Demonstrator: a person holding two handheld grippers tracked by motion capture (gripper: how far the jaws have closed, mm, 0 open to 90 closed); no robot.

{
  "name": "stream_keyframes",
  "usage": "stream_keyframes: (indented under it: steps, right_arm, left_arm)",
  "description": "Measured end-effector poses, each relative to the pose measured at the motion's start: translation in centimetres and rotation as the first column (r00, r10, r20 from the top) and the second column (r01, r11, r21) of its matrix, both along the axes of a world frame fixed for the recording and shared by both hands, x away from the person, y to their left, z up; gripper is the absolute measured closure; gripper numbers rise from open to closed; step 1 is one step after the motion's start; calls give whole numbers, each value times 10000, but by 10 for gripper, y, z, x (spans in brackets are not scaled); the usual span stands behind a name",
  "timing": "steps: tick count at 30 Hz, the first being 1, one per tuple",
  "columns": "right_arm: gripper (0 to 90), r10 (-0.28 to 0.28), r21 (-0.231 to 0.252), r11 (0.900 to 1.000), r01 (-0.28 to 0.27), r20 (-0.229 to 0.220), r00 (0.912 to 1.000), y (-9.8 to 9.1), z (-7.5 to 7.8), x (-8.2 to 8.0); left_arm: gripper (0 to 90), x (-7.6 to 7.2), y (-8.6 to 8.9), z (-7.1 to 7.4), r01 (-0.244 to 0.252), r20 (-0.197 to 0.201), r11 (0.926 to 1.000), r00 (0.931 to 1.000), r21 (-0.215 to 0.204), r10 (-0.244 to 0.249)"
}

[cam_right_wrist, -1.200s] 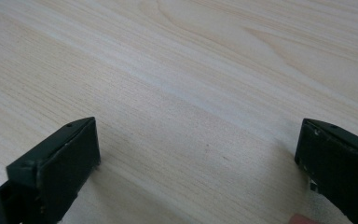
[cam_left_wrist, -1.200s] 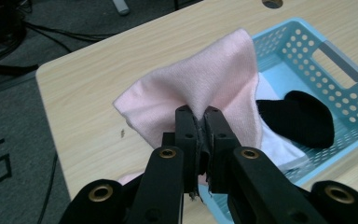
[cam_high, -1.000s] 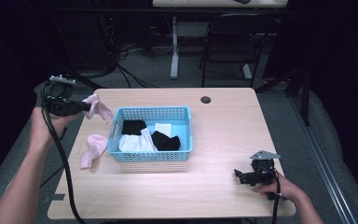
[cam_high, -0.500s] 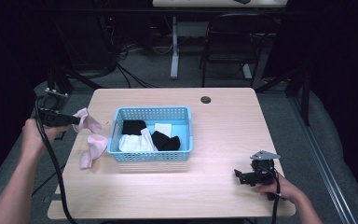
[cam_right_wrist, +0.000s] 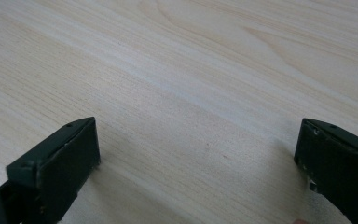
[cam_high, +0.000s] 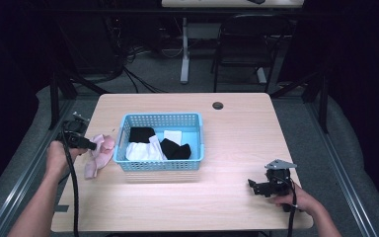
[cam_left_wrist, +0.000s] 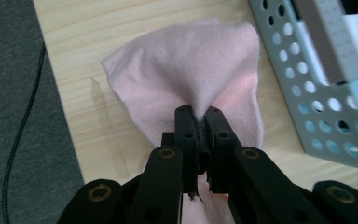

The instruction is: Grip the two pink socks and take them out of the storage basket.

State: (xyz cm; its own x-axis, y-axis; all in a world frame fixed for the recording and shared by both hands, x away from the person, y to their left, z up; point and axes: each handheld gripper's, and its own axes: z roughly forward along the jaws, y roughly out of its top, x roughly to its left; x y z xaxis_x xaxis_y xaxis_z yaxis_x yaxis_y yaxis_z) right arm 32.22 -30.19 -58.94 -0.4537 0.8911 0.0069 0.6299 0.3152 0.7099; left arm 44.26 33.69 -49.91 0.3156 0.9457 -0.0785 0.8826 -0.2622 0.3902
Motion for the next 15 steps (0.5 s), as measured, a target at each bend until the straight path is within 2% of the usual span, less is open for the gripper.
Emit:
stream_keyframes:
  steps: [4, 7, 10, 12, 15]
  right_arm:
    - [0, -1, -2, 10000, 1, 1, 10000, 0, 0, 0]
    - [0, -1, 1, 10000, 1, 2, 10000, 0, 0, 0]
    - [0, -11, -41, 10000, 11, -4, 10000, 0, 0, 0]
    - [0, 10, -48, 10000, -10, -16, 10000, 0, 0, 0]
    - [0, 10, -51, 10000, -10, -15, 10000, 0, 0, 0]
  left_arm:
    - [830, 5, -1, -17, -98, -217, 9999, 9997, -104, 96]
    - [758, 5, -1, -24, -100, -319, 9995, 9994, -298, 91]
    - [622, 1, 2, -22, -214, -252, 9987, 9995, -466, 202]
    - [467, -4, 5, -16, -306, 11, 9985, 9995, -444, 307]
    - [313, -15, 9, -5, -430, 446, 9983, 9980, -404, 448]
